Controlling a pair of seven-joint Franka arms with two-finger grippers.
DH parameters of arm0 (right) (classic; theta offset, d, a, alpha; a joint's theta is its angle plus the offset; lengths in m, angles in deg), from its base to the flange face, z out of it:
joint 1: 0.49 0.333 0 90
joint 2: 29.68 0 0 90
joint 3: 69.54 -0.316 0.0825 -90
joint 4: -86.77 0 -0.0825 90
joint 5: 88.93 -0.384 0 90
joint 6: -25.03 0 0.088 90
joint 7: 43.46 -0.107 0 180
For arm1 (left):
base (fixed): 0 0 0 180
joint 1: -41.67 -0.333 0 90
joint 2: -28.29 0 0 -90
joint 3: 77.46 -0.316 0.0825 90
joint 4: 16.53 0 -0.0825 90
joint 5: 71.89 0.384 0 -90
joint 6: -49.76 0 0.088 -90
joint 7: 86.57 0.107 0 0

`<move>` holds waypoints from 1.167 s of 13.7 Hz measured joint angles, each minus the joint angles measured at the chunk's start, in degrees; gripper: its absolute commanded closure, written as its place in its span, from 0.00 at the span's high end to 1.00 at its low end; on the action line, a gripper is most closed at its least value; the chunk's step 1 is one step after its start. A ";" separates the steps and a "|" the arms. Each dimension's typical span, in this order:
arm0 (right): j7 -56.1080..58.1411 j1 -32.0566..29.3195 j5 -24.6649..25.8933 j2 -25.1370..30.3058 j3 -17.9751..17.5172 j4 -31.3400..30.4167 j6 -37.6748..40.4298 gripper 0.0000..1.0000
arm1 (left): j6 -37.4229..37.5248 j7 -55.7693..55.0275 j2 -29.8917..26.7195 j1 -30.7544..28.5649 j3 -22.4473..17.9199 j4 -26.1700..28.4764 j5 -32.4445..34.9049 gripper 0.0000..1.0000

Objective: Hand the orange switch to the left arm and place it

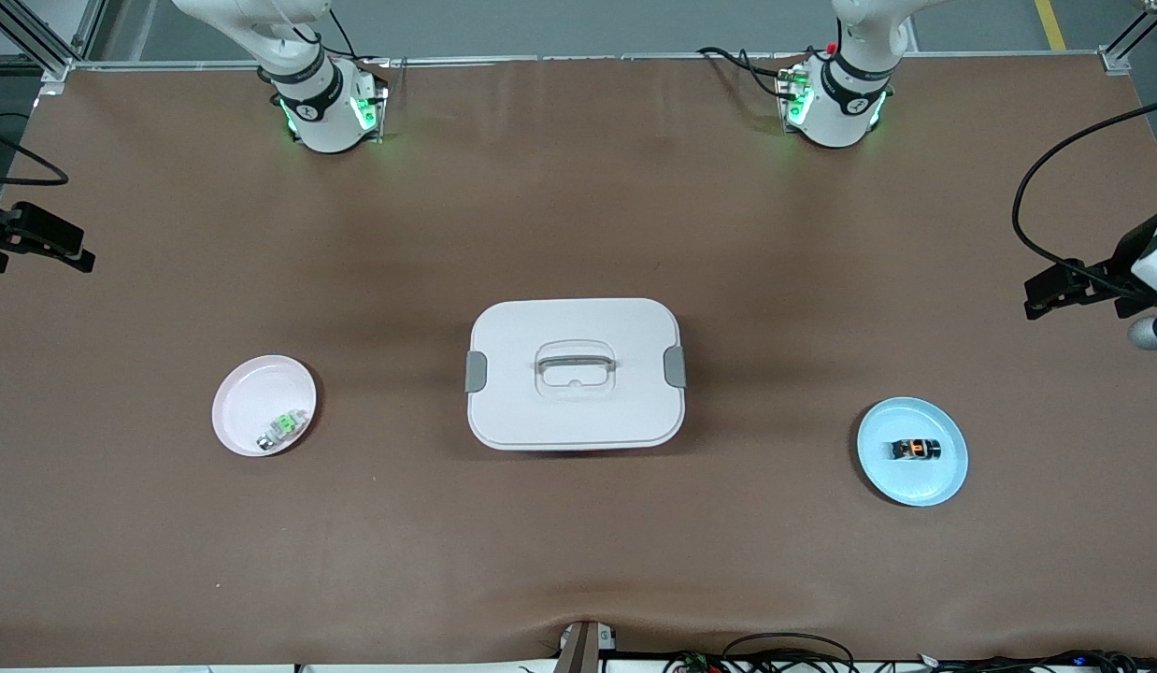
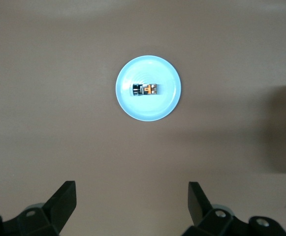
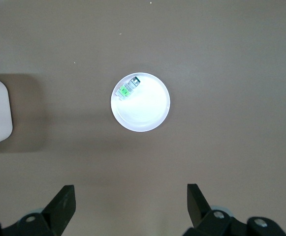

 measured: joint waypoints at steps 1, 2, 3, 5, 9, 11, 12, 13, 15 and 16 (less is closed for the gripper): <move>0.00 -0.02 0.00 0.20 0.01 -0.14 0.10 1.00 | 1.52 -0.04 -1.01 2.68 -2.29 -0.05 -0.23 1.00; -0.02 -0.04 0.00 0.59 0.03 -0.57 0.12 1.00 | 3.49 -0.04 -2.15 6.53 -5.95 -0.04 -0.77 1.00; -0.04 -0.08 0.00 1.15 0.05 -1.23 0.12 1.00 | 4.93 -0.04 -3.29 9.87 -9.12 0.27 -1.30 1.00; -0.04 -0.09 0.00 2.04 0.06 -2.28 0.12 1.00 | 5.79 -0.08 -6.10 13.03 -12.21 2.70 -2.90 1.00; -0.05 -0.09 0.00 2.58 0.06 -2.92 0.06 1.00 | 5.59 0.02 -11.99 16.24 -16.73 9.30 -4.63 1.00; -0.05 -0.09 0.00 2.58 0.06 -2.92 -0.14 1.00 | 4.54 0.02 -14.87 16.45 -16.98 12.69 -6.27 1.00; -0.06 -0.10 0.00 2.58 0.06 -2.92 -0.15 1.00 | 4.02 0.02 -16.13 16.57 -16.98 14.06 -6.66 1.00; -0.07 -0.10 0.00 2.58 0.06 -2.92 -0.14 1.00 | 3.73 0.02 -17.10 16.81 -16.99 15.04 -6.86 1.00; -0.08 -0.10 0.00 2.59 0.07 -2.92 -0.26 1.00 | 3.56 0.02 -18.49 17.67 -17.02 16.20 -6.99 1.00; -0.08 -0.10 0.00 2.59 0.07 -2.92 -0.34 1.00 | 3.56 -0.06 -18.96 18.21 -17.03 16.40 -7.01 1.00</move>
